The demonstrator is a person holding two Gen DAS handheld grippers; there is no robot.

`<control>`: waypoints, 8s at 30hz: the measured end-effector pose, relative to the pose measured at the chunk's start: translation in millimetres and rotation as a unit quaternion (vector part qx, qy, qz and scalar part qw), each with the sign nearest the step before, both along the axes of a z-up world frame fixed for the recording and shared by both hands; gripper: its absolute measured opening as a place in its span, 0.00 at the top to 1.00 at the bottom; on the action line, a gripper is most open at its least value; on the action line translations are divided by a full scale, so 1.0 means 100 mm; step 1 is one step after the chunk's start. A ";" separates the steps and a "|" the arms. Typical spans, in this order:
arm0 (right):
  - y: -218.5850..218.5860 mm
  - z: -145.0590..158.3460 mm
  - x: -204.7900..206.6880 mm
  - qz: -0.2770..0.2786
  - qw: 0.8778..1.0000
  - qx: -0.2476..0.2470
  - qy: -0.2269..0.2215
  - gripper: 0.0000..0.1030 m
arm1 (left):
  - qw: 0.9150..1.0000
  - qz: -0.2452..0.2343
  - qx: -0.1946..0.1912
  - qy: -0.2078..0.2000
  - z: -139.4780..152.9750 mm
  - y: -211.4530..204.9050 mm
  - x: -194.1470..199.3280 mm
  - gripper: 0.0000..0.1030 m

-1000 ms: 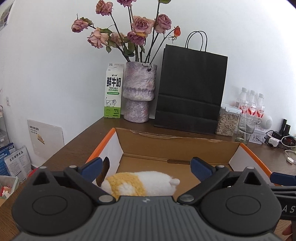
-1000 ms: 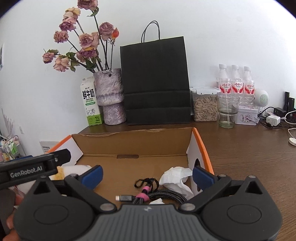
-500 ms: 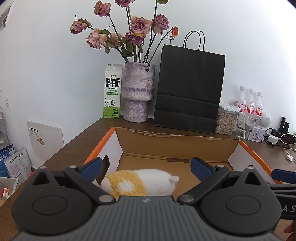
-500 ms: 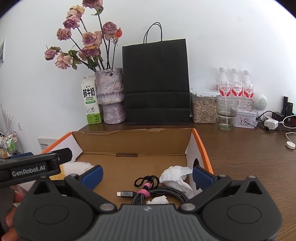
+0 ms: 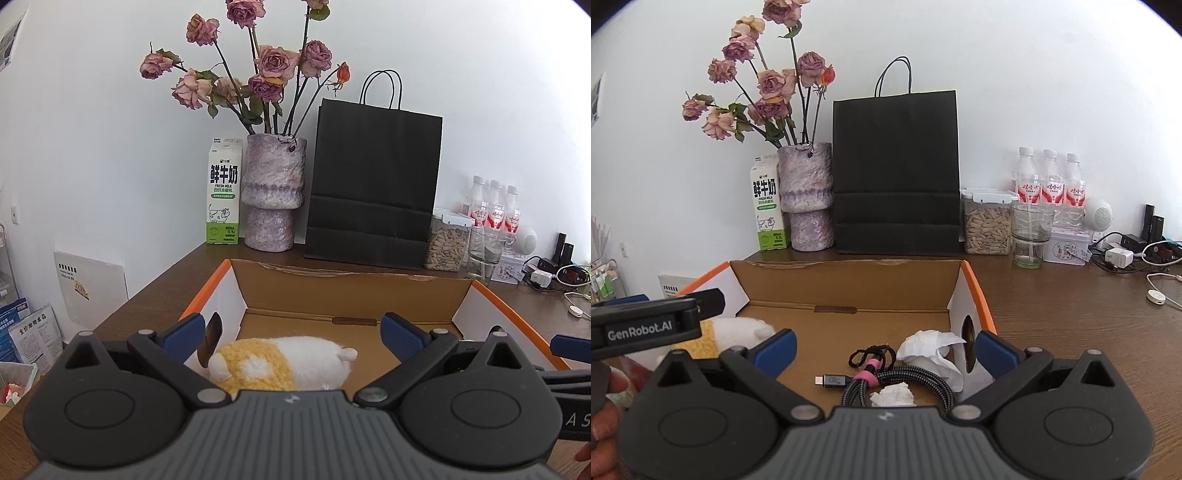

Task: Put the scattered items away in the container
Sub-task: 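Withdraw both tools from the box toward the table clutter, then close the right tool on the navy padded cushion, then grasp the white wipes container with the left tool while the right tool carries the cushion toward the box, then lower the wipes container and cushion into the box and open both tools, then move both tools back out of the box over the remaining items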

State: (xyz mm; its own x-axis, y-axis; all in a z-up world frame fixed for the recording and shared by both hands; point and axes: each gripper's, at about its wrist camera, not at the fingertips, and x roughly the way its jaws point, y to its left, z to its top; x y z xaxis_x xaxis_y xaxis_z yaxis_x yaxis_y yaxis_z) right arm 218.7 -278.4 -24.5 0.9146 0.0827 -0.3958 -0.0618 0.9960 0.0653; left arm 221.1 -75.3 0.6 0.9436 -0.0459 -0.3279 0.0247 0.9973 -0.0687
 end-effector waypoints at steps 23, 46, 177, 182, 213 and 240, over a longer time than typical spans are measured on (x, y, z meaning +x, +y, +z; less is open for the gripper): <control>-0.07 0.26 -0.39 0.029 0.999 -0.012 -0.040 0.00 | 0.999 0.040 -0.005 -0.027 0.31 0.37 -0.35 0.00; -0.14 -0.04 -1.41 0.033 0.998 -0.026 0.050 0.00 | 0.993 0.107 0.023 0.055 -0.10 1.28 -1.21 0.00; -0.37 0.69 -0.36 0.057 0.993 0.099 0.006 0.38 | 0.999 -0.035 -0.008 -0.014 0.69 -0.34 -0.36 0.35; -0.26 0.67 -0.05 0.048 0.994 0.101 0.005 0.38 | 0.999 -0.027 -0.026 -0.028 0.71 -0.24 -0.09 0.35; 0.00 0.20 0.49 0.022 0.998 0.038 0.037 0.38 | 0.999 0.015 0.043 0.021 0.17 -0.32 0.51 0.35; -0.04 0.31 0.29 0.001 1.000 0.030 -0.001 0.00 | 0.998 0.053 0.014 -0.007 0.23 -0.12 0.35 0.00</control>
